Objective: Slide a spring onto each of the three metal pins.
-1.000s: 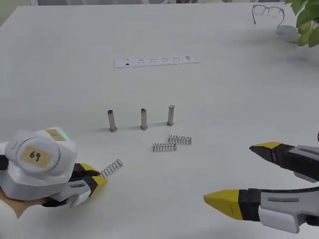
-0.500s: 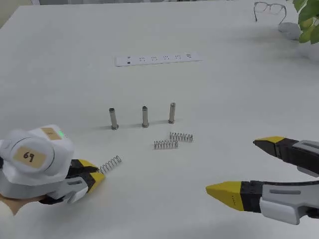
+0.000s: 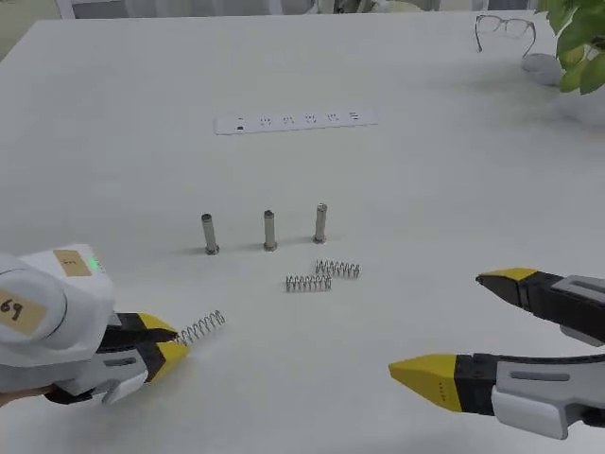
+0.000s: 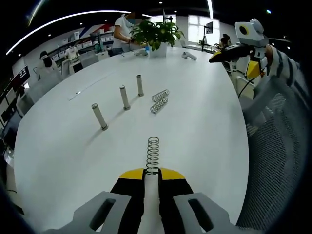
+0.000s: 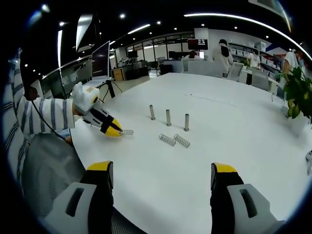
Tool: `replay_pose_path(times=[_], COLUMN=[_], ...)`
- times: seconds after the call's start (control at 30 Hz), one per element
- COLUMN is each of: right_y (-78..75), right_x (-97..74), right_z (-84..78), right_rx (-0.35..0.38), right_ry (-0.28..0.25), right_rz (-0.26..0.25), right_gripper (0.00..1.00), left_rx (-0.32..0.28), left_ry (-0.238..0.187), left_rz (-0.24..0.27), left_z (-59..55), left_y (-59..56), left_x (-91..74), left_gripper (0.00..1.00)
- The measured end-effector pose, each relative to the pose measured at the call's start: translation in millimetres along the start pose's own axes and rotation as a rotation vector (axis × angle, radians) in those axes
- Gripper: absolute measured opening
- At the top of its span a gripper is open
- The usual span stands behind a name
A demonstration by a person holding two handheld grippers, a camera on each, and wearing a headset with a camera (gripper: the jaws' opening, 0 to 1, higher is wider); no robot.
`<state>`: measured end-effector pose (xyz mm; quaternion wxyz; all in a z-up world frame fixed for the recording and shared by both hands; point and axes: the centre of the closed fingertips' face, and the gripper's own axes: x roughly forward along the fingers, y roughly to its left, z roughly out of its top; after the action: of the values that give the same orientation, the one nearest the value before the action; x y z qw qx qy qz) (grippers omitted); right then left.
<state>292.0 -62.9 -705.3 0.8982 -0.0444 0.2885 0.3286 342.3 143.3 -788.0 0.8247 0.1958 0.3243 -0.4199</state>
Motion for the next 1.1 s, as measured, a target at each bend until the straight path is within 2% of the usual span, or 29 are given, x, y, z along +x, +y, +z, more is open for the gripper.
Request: replay_pose_path(times=[0.13, 0.37, 0.4, 0.47, 0.67, 0.73, 0.8, 0.97, 1.1], right_y=[5.0, 9.6, 9.8, 10.4, 11.3, 13.4, 13.6, 12.7, 16.3], right_x=[1.1, 2.5, 2.3, 2.1, 3.8, 3.1, 2.2, 2.9, 4.1], right_z=[0.5, 2.6, 3.9, 5.5, 3.8, 9.3, 12.4, 13.5, 13.7], right_rx=[-0.015, -0.039, -0.042, -0.057, -0.068, -0.070, -0.077, -0.109, -0.161], right_ry=[0.000, -0.001, -0.006, -0.012, 0.005, -0.019, -0.029, -0.014, -0.004], right_rz=[0.020, 0.046, 0.050, 0.059, 0.076, 0.092, 0.102, 0.121, 0.149], right_gripper=[0.79, 0.75, 0.74, 0.73, 0.72, 0.71, 0.69, 0.66, 0.64], left_rx=[0.020, 0.085, 0.086, 0.072, 0.081, 0.077, 0.055, 0.043, 0.052], left_ry=[-0.006, 0.047, 0.054, 0.041, 0.046, 0.046, 0.026, 0.004, 0.014], left_rz=[-0.017, -0.057, -0.079, -0.090, -0.118, -0.131, -0.147, -0.149, -0.156], left_z=[3.0, -3.5, -4.9, -3.2, -4.3, -4.1, 0.0, 6.5, 6.6], left_y=[-2.9, -11.7, -16.1, -19.3, -27.7, -30.8, -34.0, -34.4, -35.5], left_x=[-3.9, -6.8, -7.4, -7.9, -9.5, -9.9, -11.5, -16.3, -20.4], left_gripper=[0.02, 0.02, 0.02, 0.02, 0.02, 0.02, 0.02, 0.02, 0.02])
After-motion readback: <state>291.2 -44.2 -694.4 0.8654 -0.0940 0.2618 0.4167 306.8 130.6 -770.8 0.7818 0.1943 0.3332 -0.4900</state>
